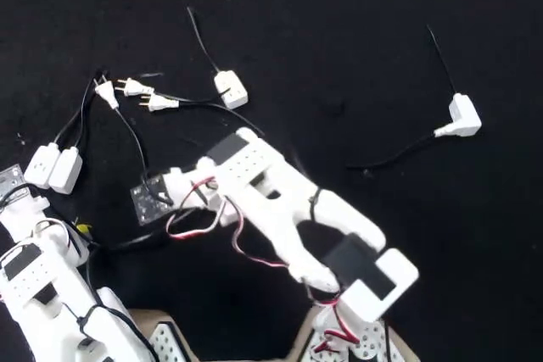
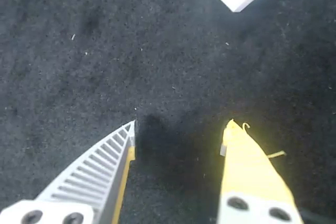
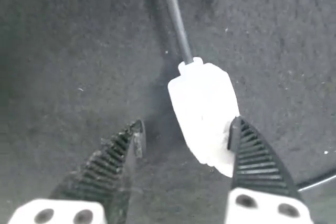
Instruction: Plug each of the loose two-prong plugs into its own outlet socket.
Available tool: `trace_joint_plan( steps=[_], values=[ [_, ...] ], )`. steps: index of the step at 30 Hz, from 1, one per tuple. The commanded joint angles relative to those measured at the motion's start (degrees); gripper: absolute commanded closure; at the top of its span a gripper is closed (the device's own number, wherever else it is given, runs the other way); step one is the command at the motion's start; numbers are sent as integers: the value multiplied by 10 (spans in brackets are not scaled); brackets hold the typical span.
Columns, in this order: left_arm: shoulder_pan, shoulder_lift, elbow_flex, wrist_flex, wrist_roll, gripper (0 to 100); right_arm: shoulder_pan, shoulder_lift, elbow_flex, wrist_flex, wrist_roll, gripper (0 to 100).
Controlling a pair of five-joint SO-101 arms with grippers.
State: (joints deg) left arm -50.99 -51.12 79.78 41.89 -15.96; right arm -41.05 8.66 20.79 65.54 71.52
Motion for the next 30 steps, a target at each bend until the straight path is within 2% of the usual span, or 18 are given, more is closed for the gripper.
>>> trace_joint_plan(
  steps=[1, 11, 14, 17, 19, 22, 26, 30],
  values=[
    [-4, 0, 0, -8, -4, 734, 15, 24, -17, -21, 5, 751],
    [-4, 0, 0, -8, -4, 734, 15, 46, -18, -89, -1, 753],
    [-4, 0, 0, -8, -4, 734, 23, 44, -18, -104, -44, 825],
    [-4, 0, 0, -8, -4, 734, 38, 38, -35, -98, -100, 994],
    [-4, -1, 0, -8, -4, 734, 56, 24, -51, -79, -158, 967],
    [-4, -1, 0, -8, -4, 734, 80, -30, -80, -6, -216, 986],
    [-4, 0, 0, -8, -4, 734, 143, -145, -109, 92, -286, 988],
    [-1, 0, 0, -8, -4, 734, 274, -262, -141, 151, -343, 988]
  ],
)
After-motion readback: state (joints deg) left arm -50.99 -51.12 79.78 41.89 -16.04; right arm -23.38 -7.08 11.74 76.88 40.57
